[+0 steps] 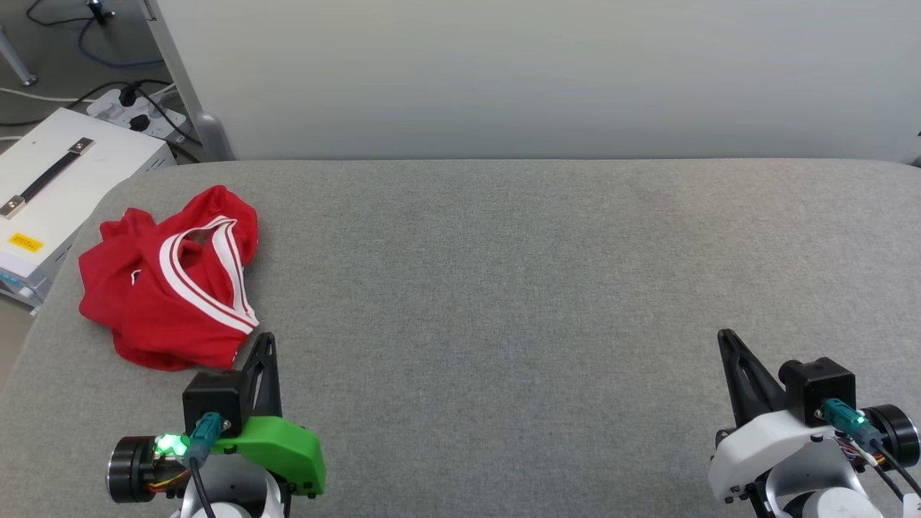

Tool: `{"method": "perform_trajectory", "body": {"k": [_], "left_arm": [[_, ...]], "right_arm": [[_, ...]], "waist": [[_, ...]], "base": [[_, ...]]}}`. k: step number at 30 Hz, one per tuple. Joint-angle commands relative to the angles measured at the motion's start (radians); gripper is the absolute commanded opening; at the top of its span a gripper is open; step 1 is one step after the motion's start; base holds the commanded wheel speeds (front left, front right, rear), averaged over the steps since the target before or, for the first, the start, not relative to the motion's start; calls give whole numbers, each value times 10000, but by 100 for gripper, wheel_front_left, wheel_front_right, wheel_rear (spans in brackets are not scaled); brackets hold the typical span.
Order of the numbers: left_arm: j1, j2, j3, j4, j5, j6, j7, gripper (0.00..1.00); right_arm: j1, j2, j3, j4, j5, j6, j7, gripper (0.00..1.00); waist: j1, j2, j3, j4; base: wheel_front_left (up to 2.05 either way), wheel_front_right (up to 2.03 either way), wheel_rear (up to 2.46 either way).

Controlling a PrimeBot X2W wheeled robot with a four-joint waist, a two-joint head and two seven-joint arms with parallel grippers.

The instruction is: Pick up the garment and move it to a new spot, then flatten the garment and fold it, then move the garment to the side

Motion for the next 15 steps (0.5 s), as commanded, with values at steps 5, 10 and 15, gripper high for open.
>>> {"method": "perform_trajectory", "body": {"k": [5,10,15], "left_arm": [[-178,-49,-1,-22,97,-30,-7,0],[-178,-49,-1,-22,97,-30,-7,0],[-178,-49,-1,-22,97,-30,-7,0]], "right_arm": [[-164,-10,9,-45,-97,-9,26,0],[-164,-10,9,-45,-97,-9,26,0],[-164,-10,9,-45,-97,-9,26,0]], "waist": [[0,36,0,0],[0,36,0,0],[0,36,0,0]], "base": [[0,0,0],[0,0,0],[0,0,0]]}}
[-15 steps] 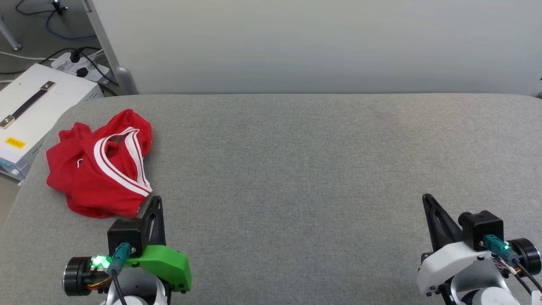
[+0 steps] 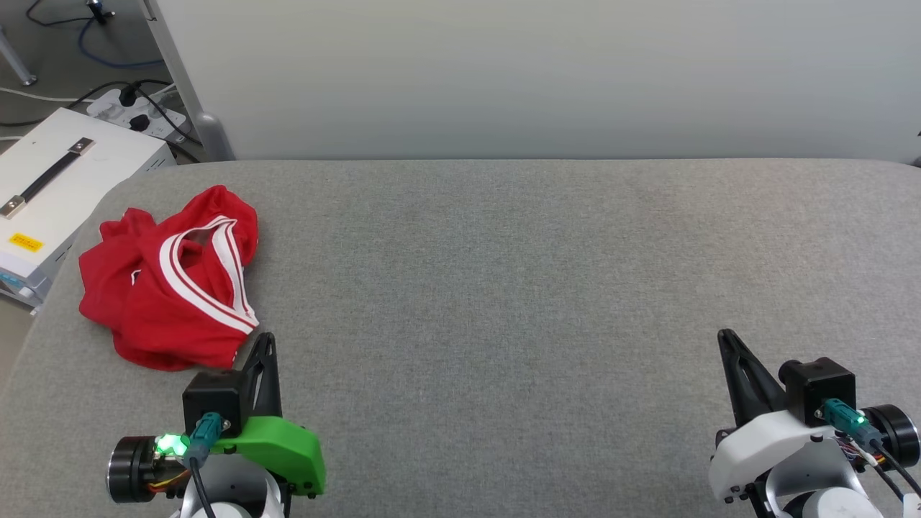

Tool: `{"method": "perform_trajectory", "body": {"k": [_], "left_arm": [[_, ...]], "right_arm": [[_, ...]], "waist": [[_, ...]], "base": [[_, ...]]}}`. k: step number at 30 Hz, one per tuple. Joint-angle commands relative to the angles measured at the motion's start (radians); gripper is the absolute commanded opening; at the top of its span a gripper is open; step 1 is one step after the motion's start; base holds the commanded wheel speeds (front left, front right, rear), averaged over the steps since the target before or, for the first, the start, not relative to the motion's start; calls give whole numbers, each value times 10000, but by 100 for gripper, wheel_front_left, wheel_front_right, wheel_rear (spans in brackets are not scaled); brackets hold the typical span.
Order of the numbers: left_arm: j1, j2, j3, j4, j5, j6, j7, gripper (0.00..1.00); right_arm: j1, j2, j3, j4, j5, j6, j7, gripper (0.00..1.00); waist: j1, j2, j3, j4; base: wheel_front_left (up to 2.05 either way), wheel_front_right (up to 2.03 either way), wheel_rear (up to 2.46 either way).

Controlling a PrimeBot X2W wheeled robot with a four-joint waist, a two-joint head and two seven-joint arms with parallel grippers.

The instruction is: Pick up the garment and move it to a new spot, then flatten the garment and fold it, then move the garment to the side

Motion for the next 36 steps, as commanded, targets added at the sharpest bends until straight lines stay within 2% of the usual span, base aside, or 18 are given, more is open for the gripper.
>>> {"method": "perform_trajectory", "body": {"k": [1,11,12,13,14,15,16,17,36], "left_arm": [[-177,-49,-1,-22,97,-30,-7,0],[-177,-49,-1,-22,97,-30,-7,0],[0,0,2,0,0,0,0,100],[8,2,-1,0,-5,1,-2,100],[10,2,-2,3,-7,2,-5,0],[10,2,-1,2,-6,1,-3,100],[10,2,-3,3,-8,3,-5,0],[6,2,-11,4,-19,11,-21,100],[-88,-6,-285,-28,-249,231,-415,100]], "right_arm": [[-164,-10,9,-45,-97,-9,26,0],[-164,-10,9,-45,-97,-9,26,0],[0,0,2,0,0,0,0,100],[4,2,-1,2,7,0,-2,100],[5,2,-6,5,17,0,-4,0],[5,2,-5,4,19,0,-3,100],[5,4,-6,4,24,0,-5,0],[4,4,-13,3,38,0,-21,100],[25,2,-198,-222,639,-1,-410,100]], "waist": [[0,36,0,0],[0,36,0,0],[0,0,0,0],[0,0,0,0],[0,0,1,0],[0,0,1,0],[0,0,2,-1],[0,0,4,-1],[0,6,60,6]], "base": [[0,0,0],[0,0,0],[0,0,0],[0,0,0],[0,0,0],[0,0,0],[0,0,0],[0,0,0],[0,0,0]]}}
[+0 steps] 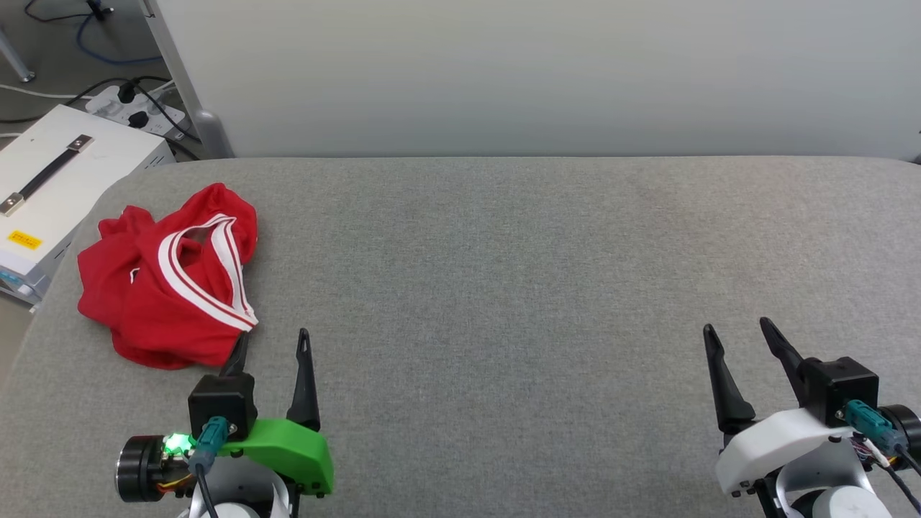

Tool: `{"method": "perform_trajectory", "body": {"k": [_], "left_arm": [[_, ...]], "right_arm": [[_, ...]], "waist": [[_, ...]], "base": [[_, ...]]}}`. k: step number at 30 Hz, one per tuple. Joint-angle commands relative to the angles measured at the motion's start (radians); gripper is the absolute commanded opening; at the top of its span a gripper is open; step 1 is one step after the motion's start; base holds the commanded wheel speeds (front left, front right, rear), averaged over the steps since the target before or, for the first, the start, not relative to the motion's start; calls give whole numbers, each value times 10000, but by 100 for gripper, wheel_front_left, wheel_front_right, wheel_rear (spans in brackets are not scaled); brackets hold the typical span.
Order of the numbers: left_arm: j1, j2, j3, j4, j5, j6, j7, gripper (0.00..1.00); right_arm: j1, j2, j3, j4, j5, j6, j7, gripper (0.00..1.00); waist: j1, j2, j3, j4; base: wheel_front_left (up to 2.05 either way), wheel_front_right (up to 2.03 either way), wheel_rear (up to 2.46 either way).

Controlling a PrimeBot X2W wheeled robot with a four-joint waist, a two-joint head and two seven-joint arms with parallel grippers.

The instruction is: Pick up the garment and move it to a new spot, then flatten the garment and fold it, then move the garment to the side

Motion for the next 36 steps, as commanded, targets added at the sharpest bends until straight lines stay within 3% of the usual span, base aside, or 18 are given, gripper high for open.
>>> {"method": "perform_trajectory", "body": {"k": [1,36], "left_arm": [[-102,-8,-40,-30,-78,72,-104,100],[-129,-23,-427,39,-336,378,-829,100]], "right_arm": [[22,-4,-39,-112,167,-2,-110,100],[293,-8,-107,-274,770,-4,-826,100]], "waist": [[-1,5,5,2],[-1,15,59,46]], "base": [[0,0,0],[0,0,0]]}}
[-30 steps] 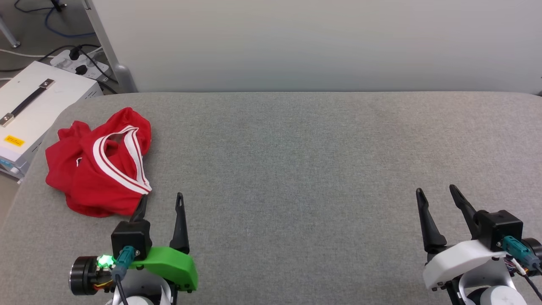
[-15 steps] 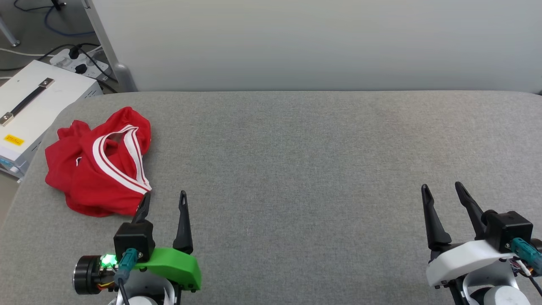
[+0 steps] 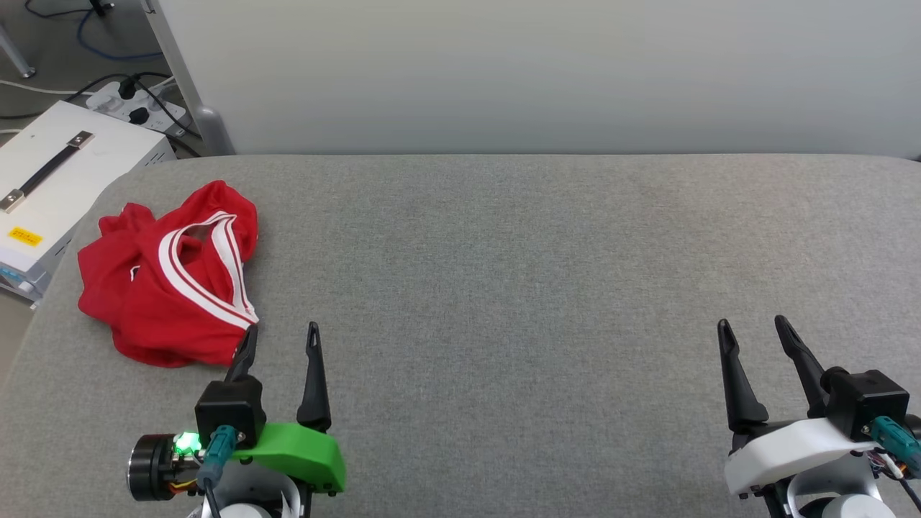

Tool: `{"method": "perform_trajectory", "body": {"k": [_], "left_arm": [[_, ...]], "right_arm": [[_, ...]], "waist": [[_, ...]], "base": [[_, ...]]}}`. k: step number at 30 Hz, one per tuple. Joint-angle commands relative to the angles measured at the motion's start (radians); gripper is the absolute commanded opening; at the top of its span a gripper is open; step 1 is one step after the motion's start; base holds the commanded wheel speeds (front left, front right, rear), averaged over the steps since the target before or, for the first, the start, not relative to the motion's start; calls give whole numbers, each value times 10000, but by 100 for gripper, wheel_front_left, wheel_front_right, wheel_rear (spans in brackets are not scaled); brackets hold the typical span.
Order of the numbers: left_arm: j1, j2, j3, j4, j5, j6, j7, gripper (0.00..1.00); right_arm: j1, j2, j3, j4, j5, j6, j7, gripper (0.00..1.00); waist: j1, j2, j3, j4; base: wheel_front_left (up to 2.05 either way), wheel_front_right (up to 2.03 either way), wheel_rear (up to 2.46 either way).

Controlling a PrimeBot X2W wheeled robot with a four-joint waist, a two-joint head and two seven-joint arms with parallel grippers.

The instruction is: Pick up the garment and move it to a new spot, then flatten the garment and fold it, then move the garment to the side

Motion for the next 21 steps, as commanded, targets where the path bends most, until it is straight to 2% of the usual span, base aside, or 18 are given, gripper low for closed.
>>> {"method": "perform_trajectory", "body": {"k": [1,21], "left_arm": [[-116,-23,-47,37,-87,88,-112,100],[-56,-31,-242,214,-239,261,-524,100]], "right_arm": [[86,-8,7,-62,91,-4,-114,100],[327,-10,-2,108,283,-6,-522,100]], "waist": [[-1,15,-5,-1],[-1,21,-6,65]], "base": [[0,0,0],[0,0,0]]}}
